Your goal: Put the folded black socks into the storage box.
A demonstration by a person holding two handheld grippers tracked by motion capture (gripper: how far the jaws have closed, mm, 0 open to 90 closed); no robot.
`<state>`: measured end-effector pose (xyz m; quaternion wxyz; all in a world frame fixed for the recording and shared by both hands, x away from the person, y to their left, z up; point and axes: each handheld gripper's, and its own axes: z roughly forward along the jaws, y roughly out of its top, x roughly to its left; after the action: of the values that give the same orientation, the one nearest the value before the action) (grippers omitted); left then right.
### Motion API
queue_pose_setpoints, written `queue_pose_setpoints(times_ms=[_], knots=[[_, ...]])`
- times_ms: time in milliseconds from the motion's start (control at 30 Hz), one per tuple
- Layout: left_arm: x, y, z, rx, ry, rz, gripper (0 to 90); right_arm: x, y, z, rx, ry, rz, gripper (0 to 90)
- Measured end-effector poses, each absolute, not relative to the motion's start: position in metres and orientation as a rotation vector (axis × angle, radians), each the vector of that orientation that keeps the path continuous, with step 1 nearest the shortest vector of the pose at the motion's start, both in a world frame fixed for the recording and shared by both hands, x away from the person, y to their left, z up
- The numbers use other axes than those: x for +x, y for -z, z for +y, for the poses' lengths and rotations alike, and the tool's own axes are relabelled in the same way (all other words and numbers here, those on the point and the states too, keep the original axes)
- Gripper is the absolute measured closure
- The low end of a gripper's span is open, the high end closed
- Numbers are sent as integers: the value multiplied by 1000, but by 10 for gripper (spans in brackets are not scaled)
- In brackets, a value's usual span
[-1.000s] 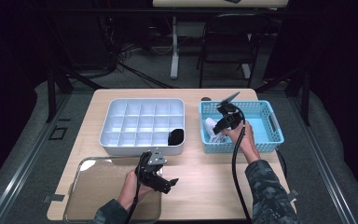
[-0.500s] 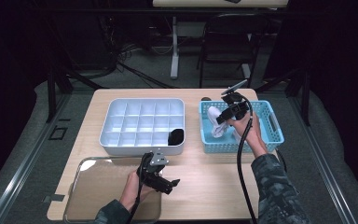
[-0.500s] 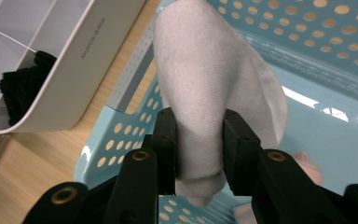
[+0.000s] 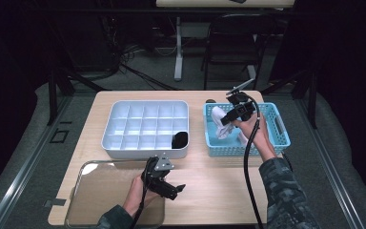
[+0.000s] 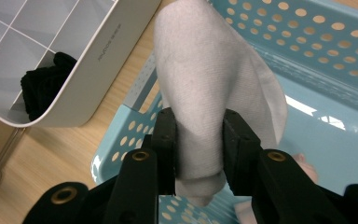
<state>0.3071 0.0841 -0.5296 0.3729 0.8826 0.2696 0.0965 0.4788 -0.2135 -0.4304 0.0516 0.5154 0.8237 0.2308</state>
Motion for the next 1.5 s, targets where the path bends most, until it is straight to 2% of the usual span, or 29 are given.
queue_pose_setpoints(times_ms=[300, 700, 900, 1500], knots=[[307, 524, 85, 2229, -260, 686, 2, 461, 410, -217, 1538, -737, 2511, 694], [304, 524, 83, 2231, -271, 679, 2, 415, 382, -209, 1462, -849, 2494, 693], [304, 524, 84, 2222, -274, 685, 2, 395, 391, -207, 1454, -880, 2512, 691], [300, 524, 79, 2222, -287, 663, 2, 342, 446, -188, 1429, -848, 2607, 688]])
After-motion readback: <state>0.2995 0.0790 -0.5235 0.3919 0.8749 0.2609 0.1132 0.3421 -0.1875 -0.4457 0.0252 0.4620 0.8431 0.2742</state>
